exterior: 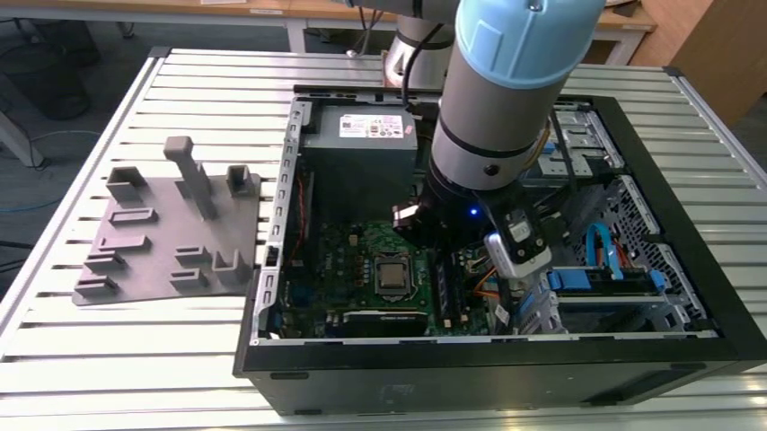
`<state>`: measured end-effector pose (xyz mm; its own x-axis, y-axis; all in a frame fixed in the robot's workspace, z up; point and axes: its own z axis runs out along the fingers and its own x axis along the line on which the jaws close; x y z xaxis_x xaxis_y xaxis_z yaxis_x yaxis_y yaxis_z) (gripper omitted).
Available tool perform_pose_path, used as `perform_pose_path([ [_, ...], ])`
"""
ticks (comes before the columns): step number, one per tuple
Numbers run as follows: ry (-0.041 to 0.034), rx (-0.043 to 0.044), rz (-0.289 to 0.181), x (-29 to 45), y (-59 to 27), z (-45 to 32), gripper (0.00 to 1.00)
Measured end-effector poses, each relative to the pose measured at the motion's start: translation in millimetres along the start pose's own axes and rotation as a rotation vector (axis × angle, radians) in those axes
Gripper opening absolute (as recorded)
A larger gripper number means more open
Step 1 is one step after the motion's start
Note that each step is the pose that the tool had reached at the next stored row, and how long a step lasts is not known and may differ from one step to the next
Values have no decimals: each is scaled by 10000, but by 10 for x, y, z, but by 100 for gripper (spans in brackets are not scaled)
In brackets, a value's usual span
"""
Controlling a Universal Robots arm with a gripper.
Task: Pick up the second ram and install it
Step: 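Insert the second ram into the second slot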
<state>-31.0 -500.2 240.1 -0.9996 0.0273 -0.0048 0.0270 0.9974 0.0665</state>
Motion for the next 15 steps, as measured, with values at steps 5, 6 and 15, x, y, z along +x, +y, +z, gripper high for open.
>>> perform_pose_path([
  [5, 0, 0, 1, 0, -1, 37, 14],
  [6, 0, 0, 1, 0, 1, 45, 14],
  [15, 0, 1, 0, 2, 68, 107, 14],
])
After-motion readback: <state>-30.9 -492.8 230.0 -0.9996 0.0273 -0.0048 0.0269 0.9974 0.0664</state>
